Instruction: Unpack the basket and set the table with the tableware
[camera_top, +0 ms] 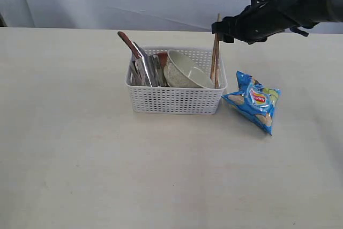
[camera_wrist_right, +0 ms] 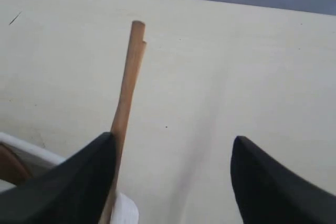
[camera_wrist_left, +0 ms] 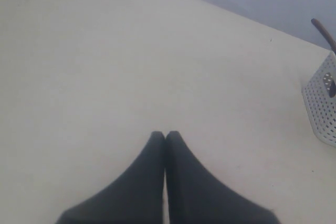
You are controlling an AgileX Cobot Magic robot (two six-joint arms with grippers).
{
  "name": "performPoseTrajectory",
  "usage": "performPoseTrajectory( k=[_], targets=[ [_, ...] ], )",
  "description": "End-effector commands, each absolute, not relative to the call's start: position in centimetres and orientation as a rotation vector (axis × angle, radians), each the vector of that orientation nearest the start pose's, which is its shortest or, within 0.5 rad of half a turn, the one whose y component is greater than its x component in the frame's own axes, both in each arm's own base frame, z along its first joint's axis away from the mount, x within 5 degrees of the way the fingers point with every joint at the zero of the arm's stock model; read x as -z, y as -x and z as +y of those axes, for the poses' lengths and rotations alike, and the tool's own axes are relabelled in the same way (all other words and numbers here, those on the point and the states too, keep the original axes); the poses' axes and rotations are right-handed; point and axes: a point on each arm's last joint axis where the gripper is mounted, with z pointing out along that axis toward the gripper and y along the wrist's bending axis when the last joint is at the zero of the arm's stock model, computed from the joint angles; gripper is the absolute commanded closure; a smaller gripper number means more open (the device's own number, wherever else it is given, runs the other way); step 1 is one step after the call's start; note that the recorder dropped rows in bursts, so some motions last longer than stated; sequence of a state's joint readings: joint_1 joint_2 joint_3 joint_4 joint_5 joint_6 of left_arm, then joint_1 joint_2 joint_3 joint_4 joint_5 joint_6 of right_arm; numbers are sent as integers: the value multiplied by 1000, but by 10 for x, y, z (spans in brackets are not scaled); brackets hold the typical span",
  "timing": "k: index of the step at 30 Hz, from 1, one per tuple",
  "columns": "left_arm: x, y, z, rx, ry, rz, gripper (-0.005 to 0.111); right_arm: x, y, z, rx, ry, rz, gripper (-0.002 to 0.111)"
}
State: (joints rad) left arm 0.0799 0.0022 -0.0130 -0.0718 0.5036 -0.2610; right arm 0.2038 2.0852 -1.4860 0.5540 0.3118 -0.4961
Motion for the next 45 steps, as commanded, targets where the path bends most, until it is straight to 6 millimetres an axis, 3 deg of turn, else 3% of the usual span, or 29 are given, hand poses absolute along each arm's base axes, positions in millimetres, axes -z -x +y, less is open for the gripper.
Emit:
performPoseTrajectory(
  k=[1,6,11,20,31,37,45],
  targets=[
    [-171,-49,1,196,380,1942,107,-181,-454,107,-292,268,2332,48],
    [-171,-49,1,196,380,1942,107,-167,-457,107,-287,261,2354,48],
    [-171,-49,1,196,380,1942,107,-167,-458,106,-284,245,2345,48],
    [-171,-49,1,196,380,1942,107,-210,-453,105,-285,242,2246,48],
    [-171,-49,1,196,380,1942,107,-178,-452,135,-292,312,2280,49],
    [-171,-49,1,196,380,1942,107,-183,-454,134,-276,300,2246,63],
    [-171,-49,1,196,380,1942,107,-194,-453,133,-274,295,2216,54]
  ],
)
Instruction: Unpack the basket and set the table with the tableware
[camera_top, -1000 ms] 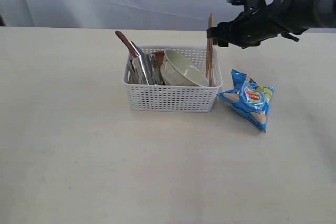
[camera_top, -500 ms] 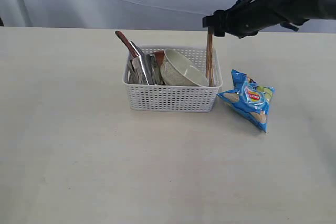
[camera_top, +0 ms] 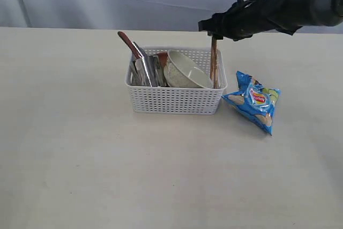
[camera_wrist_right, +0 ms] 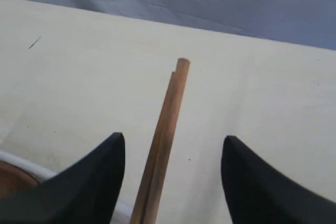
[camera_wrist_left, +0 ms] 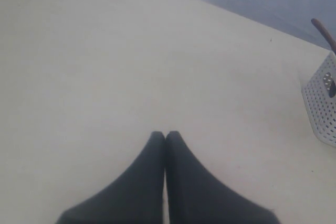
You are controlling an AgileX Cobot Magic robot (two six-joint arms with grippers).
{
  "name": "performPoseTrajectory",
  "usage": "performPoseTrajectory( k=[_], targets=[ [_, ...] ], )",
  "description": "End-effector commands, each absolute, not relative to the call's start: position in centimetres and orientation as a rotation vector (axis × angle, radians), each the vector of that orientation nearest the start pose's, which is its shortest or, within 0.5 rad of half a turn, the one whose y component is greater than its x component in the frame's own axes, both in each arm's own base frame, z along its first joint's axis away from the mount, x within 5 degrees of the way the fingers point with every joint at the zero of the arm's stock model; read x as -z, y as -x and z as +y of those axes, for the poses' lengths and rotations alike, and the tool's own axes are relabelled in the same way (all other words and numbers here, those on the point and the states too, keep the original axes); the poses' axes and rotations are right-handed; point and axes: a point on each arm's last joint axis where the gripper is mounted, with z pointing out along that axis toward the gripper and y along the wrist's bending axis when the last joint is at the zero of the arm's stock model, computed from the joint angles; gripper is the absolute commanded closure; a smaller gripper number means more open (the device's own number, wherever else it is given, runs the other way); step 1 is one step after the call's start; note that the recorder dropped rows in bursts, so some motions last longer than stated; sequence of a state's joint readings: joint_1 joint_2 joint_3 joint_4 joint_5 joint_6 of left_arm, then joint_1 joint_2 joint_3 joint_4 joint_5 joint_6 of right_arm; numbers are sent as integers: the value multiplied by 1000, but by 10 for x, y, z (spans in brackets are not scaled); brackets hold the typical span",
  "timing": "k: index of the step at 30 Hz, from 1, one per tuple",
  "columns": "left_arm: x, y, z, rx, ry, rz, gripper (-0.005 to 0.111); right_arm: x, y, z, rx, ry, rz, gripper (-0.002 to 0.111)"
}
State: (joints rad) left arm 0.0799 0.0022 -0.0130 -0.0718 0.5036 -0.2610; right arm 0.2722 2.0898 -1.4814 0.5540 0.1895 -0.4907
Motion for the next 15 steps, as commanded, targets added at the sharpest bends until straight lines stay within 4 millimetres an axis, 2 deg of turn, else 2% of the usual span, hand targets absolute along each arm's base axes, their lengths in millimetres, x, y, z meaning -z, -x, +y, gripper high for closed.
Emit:
performPoseTrajectory(
  k=[1,6,10,15],
  targets=[
    [-171,-49,1,196,380,1942,107,-193,-453,134,-275,296,2220,54],
    [-171,-49,1,196,380,1942,107,-187,-455,132,-265,284,2220,54],
    [-171,-49,1,196,380,1942,107,-179,-460,122,-268,203,2235,54],
    [-171,-49,1,196,380,1942,107,-169,-463,115,-264,181,2262,54]
  ],
)
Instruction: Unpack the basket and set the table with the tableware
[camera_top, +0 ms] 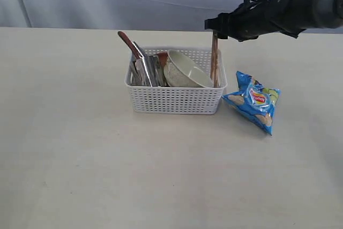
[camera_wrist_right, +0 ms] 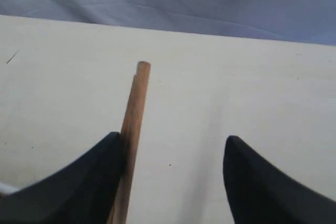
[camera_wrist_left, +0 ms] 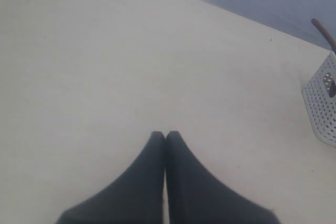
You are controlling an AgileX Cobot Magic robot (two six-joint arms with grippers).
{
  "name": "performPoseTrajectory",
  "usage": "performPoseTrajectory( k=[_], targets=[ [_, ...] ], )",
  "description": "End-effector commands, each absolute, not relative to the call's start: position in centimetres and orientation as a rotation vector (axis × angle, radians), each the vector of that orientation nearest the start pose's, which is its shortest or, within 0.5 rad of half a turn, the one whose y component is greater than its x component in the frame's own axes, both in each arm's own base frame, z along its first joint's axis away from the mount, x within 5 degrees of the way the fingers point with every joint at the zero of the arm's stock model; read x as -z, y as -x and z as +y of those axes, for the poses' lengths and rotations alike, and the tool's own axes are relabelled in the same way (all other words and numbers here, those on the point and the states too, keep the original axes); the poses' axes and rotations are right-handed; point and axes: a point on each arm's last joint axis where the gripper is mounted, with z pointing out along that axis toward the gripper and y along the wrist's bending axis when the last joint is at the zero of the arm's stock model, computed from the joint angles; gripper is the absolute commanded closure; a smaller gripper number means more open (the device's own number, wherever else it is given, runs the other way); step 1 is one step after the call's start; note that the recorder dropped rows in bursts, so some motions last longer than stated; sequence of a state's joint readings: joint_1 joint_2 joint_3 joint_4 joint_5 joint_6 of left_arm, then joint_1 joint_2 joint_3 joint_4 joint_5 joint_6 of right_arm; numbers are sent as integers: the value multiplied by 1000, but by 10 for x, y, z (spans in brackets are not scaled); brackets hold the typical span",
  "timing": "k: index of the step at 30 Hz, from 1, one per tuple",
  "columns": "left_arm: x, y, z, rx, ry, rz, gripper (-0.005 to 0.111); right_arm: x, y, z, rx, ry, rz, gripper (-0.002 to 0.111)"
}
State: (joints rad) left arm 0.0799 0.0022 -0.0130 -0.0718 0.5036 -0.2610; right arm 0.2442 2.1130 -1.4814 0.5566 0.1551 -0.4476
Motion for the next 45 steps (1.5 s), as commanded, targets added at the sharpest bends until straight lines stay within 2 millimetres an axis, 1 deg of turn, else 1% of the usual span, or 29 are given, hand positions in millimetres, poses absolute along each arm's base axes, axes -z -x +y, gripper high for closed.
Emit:
performPoseTrajectory(
  k=[1,8,19,21,24,26,36,38,40,43,44,45],
  targets=[
    [-171,-49,1,196,380,1942,107,-168,-463,115,-264,181,2264,54],
    [-171,-49,1,196,380,1942,107,-160,-463,116,-272,179,2292,54],
    [-171,-49,1,196,380,1942,107,-159,-457,130,-318,189,2323,54],
    [-171,-49,1,196,380,1942,107,-159,-457,132,-319,192,2323,58],
    [-171,-49,1,196,380,1942,107,-159,-457,132,-319,192,2323,70],
    [-171,-49,1,196,380,1942,107,-159,-457,132,-319,188,2321,73],
    [-171,-49,1,196,380,1942,107,-163,-460,131,-306,175,2286,74],
    [-171,-49,1,196,380,1942,107,-164,-460,131,-309,177,2286,79],
    [-171,-49,1,196,380,1942,107,-166,-460,131,-308,176,2280,88],
    [-171,-49,1,196,380,1942,107,-169,-459,131,-309,176,2273,106],
    [-171,-49,1,196,380,1942,107,-169,-459,131,-309,176,2273,108],
    [-171,-49,1,196,380,1942,107,-169,-459,131,-309,176,2273,109]
  ],
)
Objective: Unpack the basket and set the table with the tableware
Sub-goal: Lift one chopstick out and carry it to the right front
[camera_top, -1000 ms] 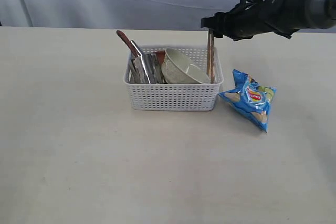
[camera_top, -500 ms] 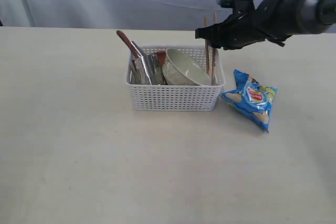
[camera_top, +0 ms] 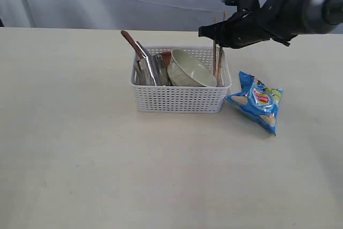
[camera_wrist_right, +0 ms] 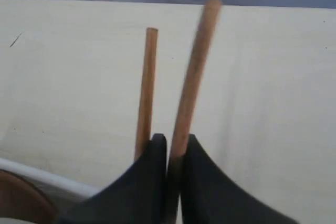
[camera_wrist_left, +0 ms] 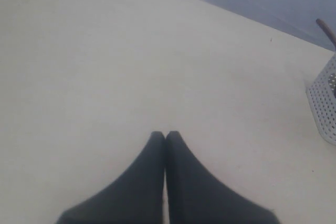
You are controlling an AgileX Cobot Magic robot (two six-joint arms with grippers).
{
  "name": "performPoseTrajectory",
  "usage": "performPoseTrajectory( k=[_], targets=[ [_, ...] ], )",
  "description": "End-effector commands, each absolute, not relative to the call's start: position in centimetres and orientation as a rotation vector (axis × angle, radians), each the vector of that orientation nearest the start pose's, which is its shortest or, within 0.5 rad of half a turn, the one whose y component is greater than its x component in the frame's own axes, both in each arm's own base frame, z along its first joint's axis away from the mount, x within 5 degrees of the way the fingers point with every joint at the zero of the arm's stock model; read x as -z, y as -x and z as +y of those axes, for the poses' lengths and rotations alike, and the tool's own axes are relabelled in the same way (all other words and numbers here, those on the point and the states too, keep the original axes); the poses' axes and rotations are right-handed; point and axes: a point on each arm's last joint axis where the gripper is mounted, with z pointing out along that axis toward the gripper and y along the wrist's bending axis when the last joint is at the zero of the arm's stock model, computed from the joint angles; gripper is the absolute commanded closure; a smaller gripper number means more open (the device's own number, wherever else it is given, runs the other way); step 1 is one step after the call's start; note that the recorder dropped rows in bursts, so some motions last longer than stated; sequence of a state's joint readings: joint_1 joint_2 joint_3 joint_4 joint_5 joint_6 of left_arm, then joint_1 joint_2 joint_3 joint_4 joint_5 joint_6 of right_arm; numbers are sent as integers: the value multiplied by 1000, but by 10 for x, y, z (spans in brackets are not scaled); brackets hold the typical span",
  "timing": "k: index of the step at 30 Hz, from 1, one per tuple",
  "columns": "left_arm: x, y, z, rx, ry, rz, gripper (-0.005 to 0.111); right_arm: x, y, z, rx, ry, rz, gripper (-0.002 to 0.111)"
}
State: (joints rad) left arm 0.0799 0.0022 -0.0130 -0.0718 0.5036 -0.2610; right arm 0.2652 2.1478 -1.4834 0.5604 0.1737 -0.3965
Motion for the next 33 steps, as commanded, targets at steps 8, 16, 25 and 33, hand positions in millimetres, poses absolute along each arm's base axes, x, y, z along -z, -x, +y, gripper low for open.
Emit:
performPoseTrajectory(
  k=[8,16,25,33],
  targets=[
    [-171,-49,1,196,380,1942,107,-194,-456,130,-320,175,2226,109],
    [-171,-49,1,196,380,1942,107,-258,-441,127,-346,180,2102,109],
    [-171,-49,1,196,380,1942,107,-348,-385,123,-448,288,2052,109],
    [-171,-49,1,196,380,1942,107,-377,-341,106,-366,269,2227,109]
  ],
)
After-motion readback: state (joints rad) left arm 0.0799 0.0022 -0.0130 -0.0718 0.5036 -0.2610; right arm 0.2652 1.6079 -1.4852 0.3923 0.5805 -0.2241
